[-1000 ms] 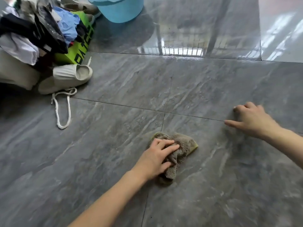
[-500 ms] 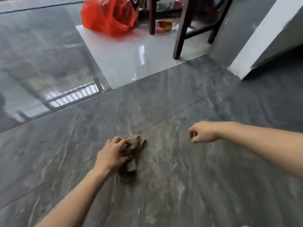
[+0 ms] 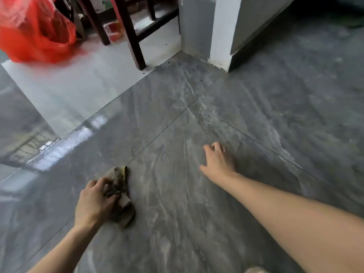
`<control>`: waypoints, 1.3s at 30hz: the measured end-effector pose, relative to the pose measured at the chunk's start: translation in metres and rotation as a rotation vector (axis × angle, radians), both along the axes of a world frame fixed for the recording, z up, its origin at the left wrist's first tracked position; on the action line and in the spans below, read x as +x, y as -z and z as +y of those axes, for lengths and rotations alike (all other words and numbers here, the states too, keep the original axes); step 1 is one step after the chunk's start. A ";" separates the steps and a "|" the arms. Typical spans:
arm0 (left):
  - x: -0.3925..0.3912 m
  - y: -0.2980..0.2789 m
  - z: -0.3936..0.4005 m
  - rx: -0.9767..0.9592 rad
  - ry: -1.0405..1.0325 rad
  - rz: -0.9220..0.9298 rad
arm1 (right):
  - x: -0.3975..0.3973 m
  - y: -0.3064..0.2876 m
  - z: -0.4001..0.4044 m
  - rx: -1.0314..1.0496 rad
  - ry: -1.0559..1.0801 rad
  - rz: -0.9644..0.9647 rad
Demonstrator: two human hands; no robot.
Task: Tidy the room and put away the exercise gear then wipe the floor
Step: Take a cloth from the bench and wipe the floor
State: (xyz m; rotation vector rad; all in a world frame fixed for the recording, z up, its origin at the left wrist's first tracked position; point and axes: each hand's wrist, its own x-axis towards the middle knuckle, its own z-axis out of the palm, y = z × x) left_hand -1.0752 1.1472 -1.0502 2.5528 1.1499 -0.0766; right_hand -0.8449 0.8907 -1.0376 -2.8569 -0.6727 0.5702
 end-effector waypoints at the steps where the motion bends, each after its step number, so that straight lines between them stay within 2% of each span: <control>1: 0.021 -0.002 -0.009 -0.010 0.034 -0.005 | 0.000 0.002 -0.002 0.035 0.046 -0.005; 6: 0.140 0.000 -0.054 0.038 0.326 -0.015 | -0.011 0.018 -0.020 0.102 0.038 0.000; 10: 0.216 -0.002 -0.089 0.006 0.450 -0.022 | 0.002 0.013 -0.025 0.138 -0.069 -0.068; 17: 0.266 -0.015 -0.060 0.195 0.583 0.112 | -0.003 0.004 0.026 0.175 -0.161 -0.051; 21: 0.258 -0.009 0.003 0.244 0.501 0.100 | -0.010 -0.001 0.073 0.179 -0.287 -0.030; 24: 0.233 -0.008 0.078 0.262 0.322 0.123 | -0.017 0.002 0.105 0.168 -0.426 0.065; 28: 0.128 -0.006 0.188 0.236 -0.047 0.347 | -0.025 0.015 0.128 0.125 -0.427 0.147; 30: 0.065 -0.008 0.218 0.201 -0.181 0.469 | -0.028 0.020 0.130 0.059 -0.462 0.123; 32: 0.029 -0.006 0.233 0.167 -0.294 0.491 | -0.027 0.023 0.128 0.041 -0.498 0.095; 36: 0.056 -0.004 0.233 0.155 -0.405 0.375 | -0.026 0.022 0.130 0.060 -0.496 0.123; 39: 0.133 -0.009 0.199 0.142 -0.235 0.241 | -0.026 0.020 0.132 0.066 -0.496 0.119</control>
